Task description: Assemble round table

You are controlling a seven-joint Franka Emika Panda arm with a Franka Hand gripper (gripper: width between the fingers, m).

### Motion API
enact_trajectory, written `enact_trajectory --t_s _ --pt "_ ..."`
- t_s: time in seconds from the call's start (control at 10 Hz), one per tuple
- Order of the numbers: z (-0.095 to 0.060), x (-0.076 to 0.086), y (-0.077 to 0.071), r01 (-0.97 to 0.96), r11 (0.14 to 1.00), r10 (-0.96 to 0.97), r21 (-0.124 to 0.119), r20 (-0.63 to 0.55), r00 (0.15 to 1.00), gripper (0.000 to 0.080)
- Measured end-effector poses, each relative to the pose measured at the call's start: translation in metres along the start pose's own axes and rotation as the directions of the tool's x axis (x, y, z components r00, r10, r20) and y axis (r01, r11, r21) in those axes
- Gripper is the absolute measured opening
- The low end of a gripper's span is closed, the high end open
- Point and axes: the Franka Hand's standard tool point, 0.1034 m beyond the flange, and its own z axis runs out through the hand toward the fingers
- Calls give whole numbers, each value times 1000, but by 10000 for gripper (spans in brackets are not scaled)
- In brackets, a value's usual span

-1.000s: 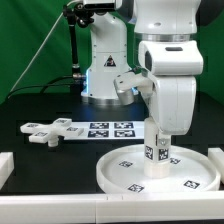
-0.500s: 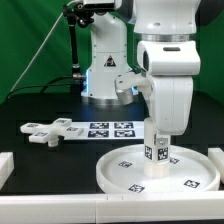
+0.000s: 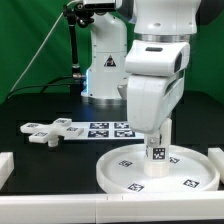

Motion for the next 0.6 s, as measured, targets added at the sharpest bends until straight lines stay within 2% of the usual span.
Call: enact_trajectory --t_s 0.3,0.4,0.6 --pt "0 -2 1 -314 949 314 17 -20 949 409" --pt "0 -1 1 -431 902 432 27 -22 902 409" --pt "0 0 1 -563 826 564 31 -22 826 409"
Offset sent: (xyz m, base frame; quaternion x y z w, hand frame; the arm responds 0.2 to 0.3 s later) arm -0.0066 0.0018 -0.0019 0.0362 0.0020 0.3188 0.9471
